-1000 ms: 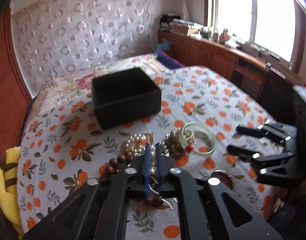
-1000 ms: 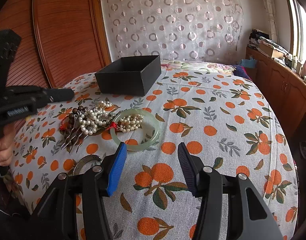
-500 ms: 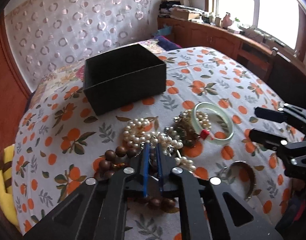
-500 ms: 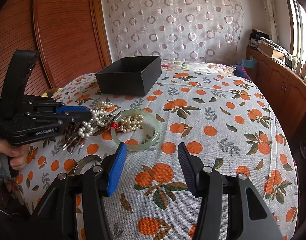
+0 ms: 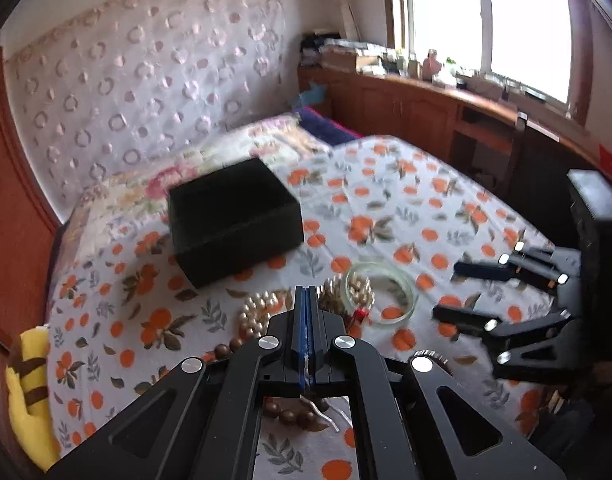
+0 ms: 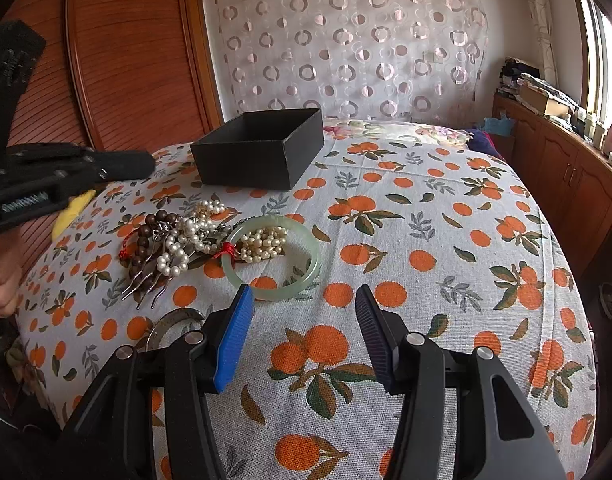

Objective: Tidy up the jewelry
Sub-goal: 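Close the left tool on the white pearl necklace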

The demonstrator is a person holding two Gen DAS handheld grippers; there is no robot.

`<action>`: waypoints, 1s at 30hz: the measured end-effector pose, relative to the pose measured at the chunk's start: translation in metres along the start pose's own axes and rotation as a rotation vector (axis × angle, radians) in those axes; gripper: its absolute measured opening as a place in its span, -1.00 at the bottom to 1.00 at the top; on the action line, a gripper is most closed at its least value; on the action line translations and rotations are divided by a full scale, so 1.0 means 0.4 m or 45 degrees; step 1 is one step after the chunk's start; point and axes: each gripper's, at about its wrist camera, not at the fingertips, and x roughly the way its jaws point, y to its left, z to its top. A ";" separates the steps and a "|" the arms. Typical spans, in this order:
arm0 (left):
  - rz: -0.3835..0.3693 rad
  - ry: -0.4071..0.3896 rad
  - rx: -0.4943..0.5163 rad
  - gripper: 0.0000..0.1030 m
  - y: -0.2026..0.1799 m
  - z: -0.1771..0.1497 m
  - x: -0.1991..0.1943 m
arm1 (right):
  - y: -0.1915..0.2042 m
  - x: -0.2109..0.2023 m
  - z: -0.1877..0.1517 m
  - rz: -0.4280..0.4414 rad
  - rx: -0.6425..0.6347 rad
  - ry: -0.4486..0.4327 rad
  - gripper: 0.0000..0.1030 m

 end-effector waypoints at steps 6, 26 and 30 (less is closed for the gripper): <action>-0.008 0.149 0.006 -0.97 0.036 -0.039 0.080 | -0.001 0.002 0.000 0.001 -0.001 0.000 0.08; -0.047 0.181 0.037 -1.00 0.033 -0.036 0.113 | -0.001 0.001 0.000 0.000 0.001 -0.001 0.08; -0.046 0.131 0.025 -1.00 0.031 -0.025 0.085 | 0.000 0.001 0.000 0.000 -0.001 0.000 0.08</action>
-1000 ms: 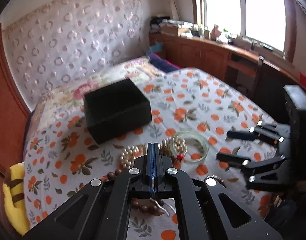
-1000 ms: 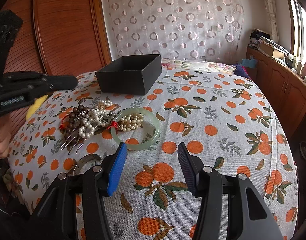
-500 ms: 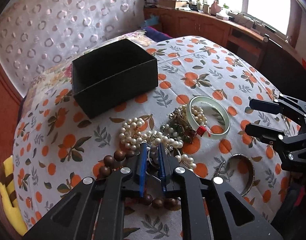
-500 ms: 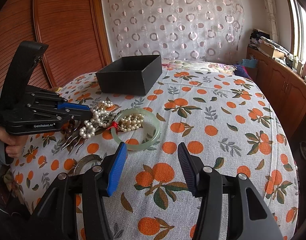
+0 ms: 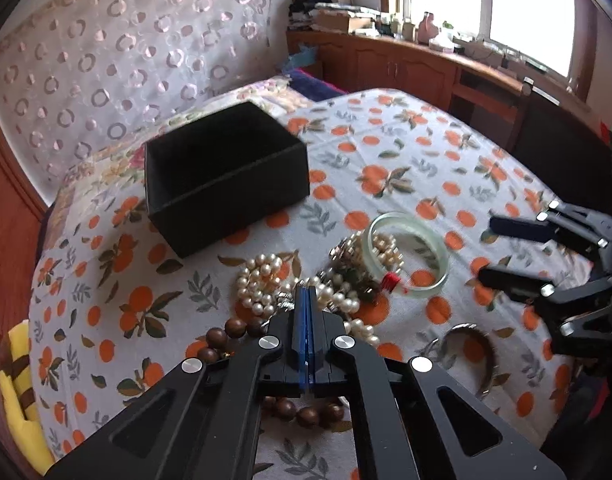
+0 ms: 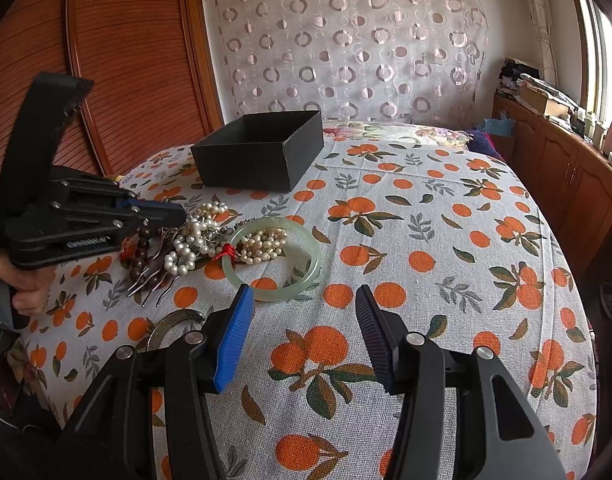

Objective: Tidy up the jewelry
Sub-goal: 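Close the left tool on the white pearl necklace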

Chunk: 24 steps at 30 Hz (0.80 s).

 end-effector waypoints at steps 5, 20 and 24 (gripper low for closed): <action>0.003 -0.036 0.033 -1.00 -0.016 0.018 -0.026 | 0.000 0.000 0.000 0.000 0.001 0.000 0.08; 0.020 0.055 0.119 -0.08 -0.039 0.007 0.059 | -0.003 -0.004 0.001 0.005 0.004 -0.011 0.08; 0.087 0.034 0.187 -0.34 -0.059 -0.002 0.060 | -0.004 -0.005 0.001 0.004 0.008 -0.013 0.08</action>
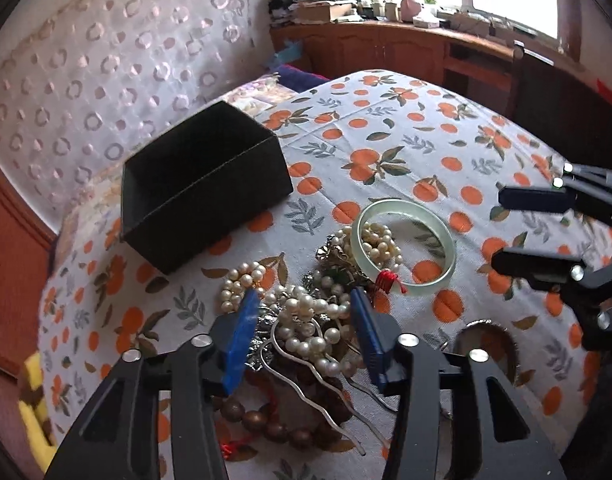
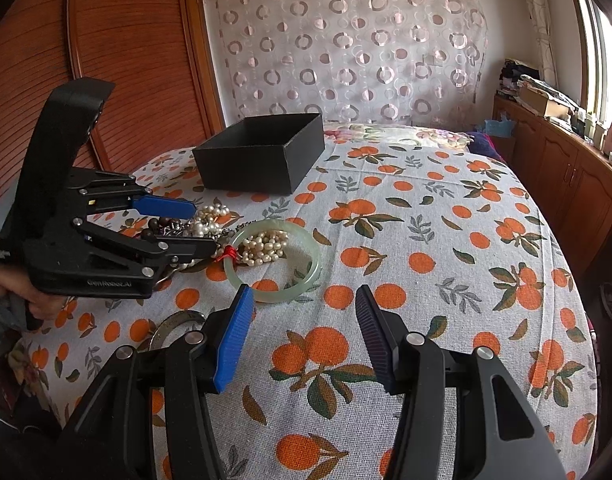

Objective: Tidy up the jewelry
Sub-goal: 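Close the left tool on the white pearl necklace, then lift the pearl necklace with the left tool toward the black box while the right tool grasps the jade bangle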

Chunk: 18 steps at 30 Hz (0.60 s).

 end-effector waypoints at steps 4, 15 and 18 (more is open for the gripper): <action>0.074 0.008 0.036 -0.53 0.001 -0.024 -0.005 | 0.002 -0.001 0.000 0.001 -0.001 0.001 0.08; 0.039 -0.060 -0.125 -0.87 0.077 -0.064 -0.066 | 0.000 0.000 0.000 -0.001 -0.002 0.003 0.08; 0.008 -0.134 -0.175 -0.87 0.082 -0.049 -0.112 | 0.001 -0.001 0.000 -0.002 -0.003 0.003 0.08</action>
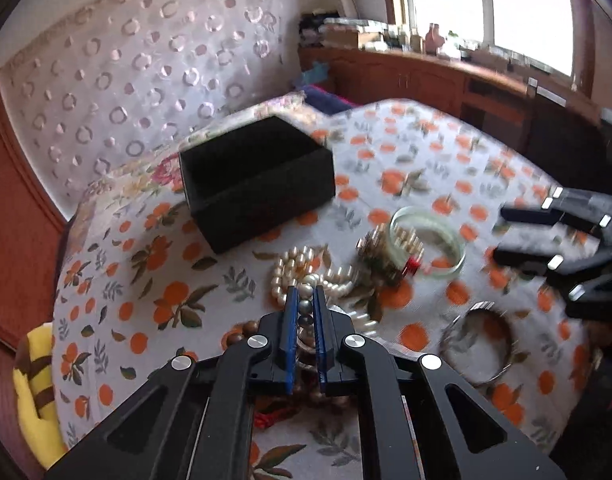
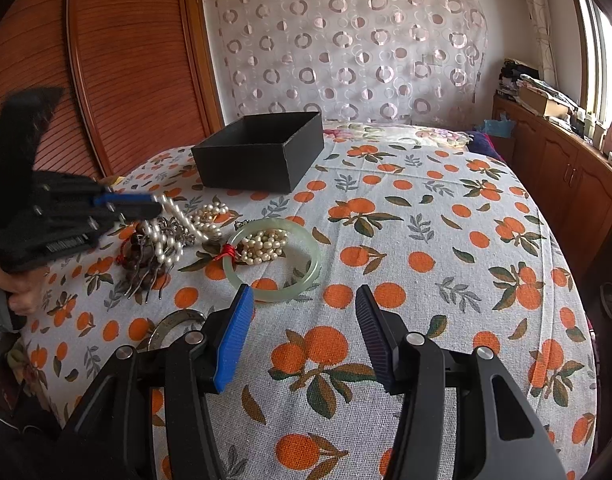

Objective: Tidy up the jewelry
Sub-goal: 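Lift the pearl necklace with the left tool toward the black box while the right tool grasps the jade bangle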

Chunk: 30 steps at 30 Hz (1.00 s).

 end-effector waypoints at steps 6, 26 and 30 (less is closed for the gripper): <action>-0.027 -0.134 -0.050 -0.87 -0.001 0.062 -0.084 | 0.004 0.003 -0.002 0.000 -0.004 0.009 0.08; -0.019 -0.321 -0.127 -0.87 0.039 0.149 -0.235 | 0.098 0.103 0.085 0.111 -0.162 0.155 0.08; -0.007 -0.330 -0.121 -0.87 0.047 0.157 -0.248 | 0.110 0.124 0.086 0.110 -0.199 0.193 -0.09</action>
